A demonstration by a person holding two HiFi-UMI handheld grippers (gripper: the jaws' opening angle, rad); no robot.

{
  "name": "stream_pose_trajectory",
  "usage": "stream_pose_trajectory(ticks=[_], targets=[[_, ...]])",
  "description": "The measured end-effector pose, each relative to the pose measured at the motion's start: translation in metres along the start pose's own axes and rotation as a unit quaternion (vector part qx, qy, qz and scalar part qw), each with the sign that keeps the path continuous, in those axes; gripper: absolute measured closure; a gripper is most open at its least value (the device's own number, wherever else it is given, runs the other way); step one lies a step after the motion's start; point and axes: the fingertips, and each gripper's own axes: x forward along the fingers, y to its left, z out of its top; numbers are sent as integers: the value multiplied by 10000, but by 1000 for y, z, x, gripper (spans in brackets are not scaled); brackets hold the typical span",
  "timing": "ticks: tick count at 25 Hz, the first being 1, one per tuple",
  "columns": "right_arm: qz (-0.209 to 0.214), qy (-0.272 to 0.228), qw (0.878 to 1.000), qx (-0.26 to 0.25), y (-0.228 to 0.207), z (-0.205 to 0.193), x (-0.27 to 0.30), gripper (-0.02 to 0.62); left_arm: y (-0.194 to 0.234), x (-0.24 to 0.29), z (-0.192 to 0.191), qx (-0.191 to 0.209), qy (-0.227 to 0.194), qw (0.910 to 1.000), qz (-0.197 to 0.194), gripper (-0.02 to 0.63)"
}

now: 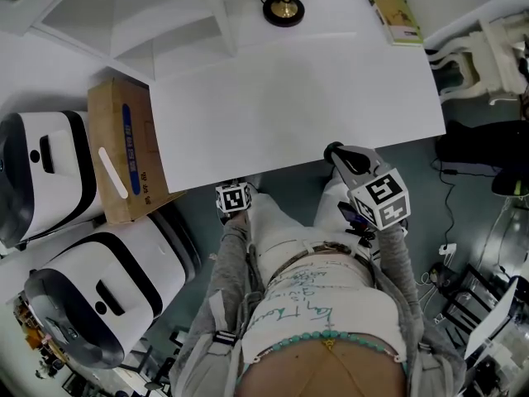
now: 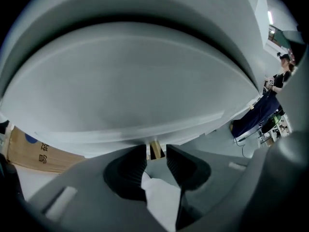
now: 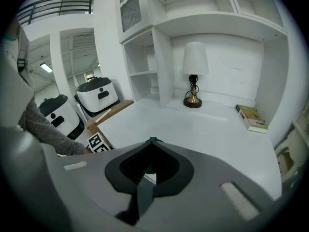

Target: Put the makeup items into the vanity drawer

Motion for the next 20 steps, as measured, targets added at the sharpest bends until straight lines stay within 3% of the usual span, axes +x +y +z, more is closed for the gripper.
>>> stream_pose_trajectory(ticks=[4,20], targets=[[-17,9,10000,13,-3,-1,-1,566,-3,6,-1,-17,55,10000,0,511],[131,13,9999,-99,5,-5,-1,566,-5,7,-4,153,149,9998,15,515]])
